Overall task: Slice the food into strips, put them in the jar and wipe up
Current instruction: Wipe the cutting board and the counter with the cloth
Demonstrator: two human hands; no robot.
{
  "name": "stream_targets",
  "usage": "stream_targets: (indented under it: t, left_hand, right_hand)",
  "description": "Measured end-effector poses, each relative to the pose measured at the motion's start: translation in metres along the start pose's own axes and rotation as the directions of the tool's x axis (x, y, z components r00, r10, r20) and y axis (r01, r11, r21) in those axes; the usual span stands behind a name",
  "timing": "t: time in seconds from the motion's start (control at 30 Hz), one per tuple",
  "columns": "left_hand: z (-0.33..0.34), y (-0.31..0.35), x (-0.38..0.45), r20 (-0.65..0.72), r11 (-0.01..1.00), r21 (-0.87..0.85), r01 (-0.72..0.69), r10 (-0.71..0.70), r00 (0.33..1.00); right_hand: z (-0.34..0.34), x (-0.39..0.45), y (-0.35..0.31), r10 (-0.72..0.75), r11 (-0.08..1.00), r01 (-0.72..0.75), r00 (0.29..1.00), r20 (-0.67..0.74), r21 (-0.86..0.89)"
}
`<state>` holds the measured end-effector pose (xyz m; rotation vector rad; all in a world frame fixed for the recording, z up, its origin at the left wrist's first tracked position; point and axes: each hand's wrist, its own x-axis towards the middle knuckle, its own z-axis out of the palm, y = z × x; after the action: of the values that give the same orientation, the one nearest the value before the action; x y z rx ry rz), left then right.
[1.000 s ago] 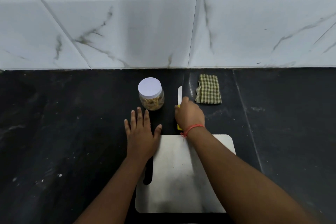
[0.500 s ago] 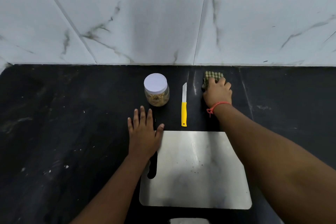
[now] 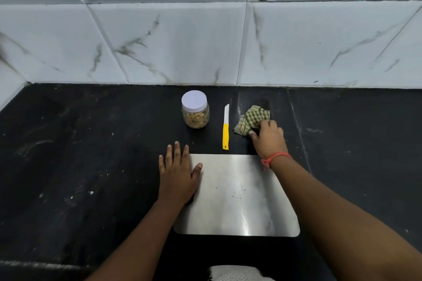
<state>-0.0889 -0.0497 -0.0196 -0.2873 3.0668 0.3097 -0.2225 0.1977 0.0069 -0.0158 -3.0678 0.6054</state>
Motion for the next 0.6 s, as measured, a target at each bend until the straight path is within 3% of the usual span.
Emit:
stream_targets:
  t: [0.13,0.33,0.4,0.5,0.6]
  left_hand:
    - [-0.006,0.004,-0.016,-0.014,0.999,-0.034,-0.001,0.001,1.000]
    - [-0.013,-0.004,-0.037,-0.053,0.999,-0.040,-0.003,0.001,0.999]
    - [-0.016,-0.009,-0.048,-0.056,0.999,-0.050,0.005,-0.008,0.998]
    - [-0.018,-0.017,-0.061,-0.063,0.996,-0.086,0.011,-0.017,0.998]
    - [-0.015,-0.025,-0.068,-0.046,0.997,-0.079,0.016,-0.019,0.999]
  right_hand:
    - [0.005,-0.003,-0.014,-0.063,0.973,0.077,0.996,0.067,-0.219]
    - [-0.001,0.013,-0.010,-0.186,0.944,0.198,0.980,0.073,-0.263]
    - [-0.008,0.020,-0.006,-0.184,0.969,0.183,0.983,0.005,-0.167]
    - [-0.028,0.015,-0.012,-0.007,0.985,0.035,0.986,-0.167,0.169]
    - [-0.050,-0.020,-0.027,0.106,0.893,-0.041,0.987,-0.121,0.447]
